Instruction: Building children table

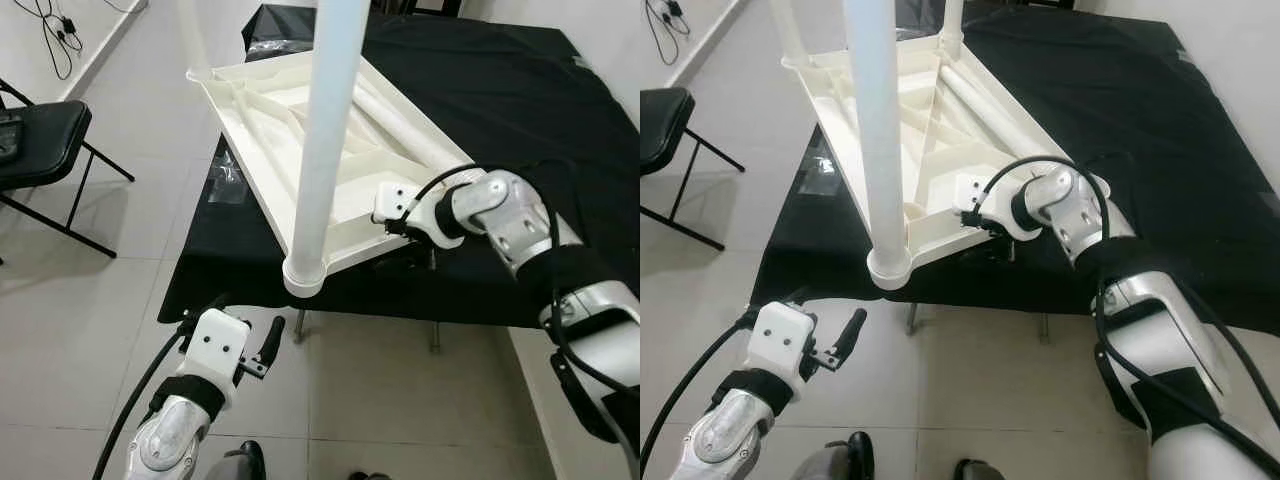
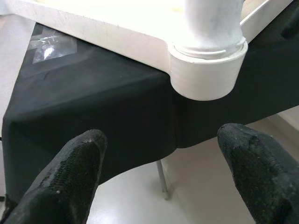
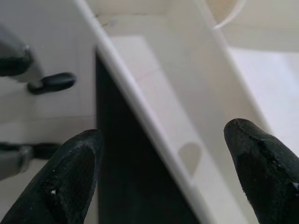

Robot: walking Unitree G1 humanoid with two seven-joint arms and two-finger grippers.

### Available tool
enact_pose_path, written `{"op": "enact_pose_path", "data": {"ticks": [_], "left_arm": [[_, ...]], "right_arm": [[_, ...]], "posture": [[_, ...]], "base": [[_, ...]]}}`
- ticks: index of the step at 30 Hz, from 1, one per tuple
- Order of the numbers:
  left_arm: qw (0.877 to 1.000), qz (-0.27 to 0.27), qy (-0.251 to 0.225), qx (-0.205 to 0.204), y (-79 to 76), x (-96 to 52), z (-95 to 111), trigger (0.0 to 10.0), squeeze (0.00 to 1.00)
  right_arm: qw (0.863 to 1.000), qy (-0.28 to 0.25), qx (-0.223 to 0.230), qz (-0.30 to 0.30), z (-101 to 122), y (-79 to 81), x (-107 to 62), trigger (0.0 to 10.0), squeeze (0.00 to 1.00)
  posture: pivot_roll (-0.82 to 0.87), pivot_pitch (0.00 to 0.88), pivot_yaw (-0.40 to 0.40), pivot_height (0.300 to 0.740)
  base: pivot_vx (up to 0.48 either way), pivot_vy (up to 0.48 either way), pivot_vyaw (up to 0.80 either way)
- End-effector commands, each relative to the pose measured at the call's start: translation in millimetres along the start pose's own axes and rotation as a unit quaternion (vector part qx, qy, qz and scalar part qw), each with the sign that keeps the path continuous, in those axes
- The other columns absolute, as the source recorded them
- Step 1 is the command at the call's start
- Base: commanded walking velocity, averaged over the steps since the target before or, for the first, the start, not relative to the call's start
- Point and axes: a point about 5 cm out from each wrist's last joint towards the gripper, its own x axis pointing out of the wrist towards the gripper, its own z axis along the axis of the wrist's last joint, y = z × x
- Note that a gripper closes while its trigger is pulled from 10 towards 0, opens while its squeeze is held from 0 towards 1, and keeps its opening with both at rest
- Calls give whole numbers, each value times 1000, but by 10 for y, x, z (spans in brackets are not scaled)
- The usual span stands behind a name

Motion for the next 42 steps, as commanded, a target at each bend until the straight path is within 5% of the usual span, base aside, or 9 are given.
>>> {"op": "enact_pose_path", "data": {"ticks": [1,2,5,6,19,27,28,30,42], "left_arm": [[1000,-7,12,7,-24,-42,-22,10000,0],[1000,-7,13,7,-32,-53,-16,10000,0],[1000,-7,13,7,-37,-60,-11,10000,0],[1000,-7,12,7,-41,-65,-5,10000,0],[1000,-5,11,7,-48,-60,19,10000,0],[1000,-6,11,8,-56,-39,23,10000,0],[1000,-6,11,8,-58,-37,24,10000,0],[1000,-7,12,10,-58,-36,25,10000,0],[1000,-10,14,13,-59,-40,12,10000,0]], "right_arm": [[999,37,-10,22,-50,18,40,10000,0],[997,70,-21,13,-54,-17,68,2588,0],[995,91,-29,3,-57,-45,89,2588,0],[993,110,-32,-6,-56,-64,111,0,0],[993,117,-26,3,4,-84,171,0,0],[996,5,75,-44,214,-158,240,706,0],[994,-6,93,-65,227,-178,255,4941,0],[990,-20,119,-75,225,-187,262,9098,0],[978,-47,169,-116,278,-270,215,10000,0]], "posture": [[143,278,-116,740],[142,282,-118,740],[142,282,-118,740],[144,286,-120,740],[135,285,-124,740],[132,282,-121,740],[133,281,-120,740],[135,280,-117,740],[133,280,-111,740]], "base": [[0,0,0],[0,0,0],[0,0,0],[0,0,0],[0,0,0],[0,0,0],[0,0,0],[0,0,0],[0,0,0]]}}
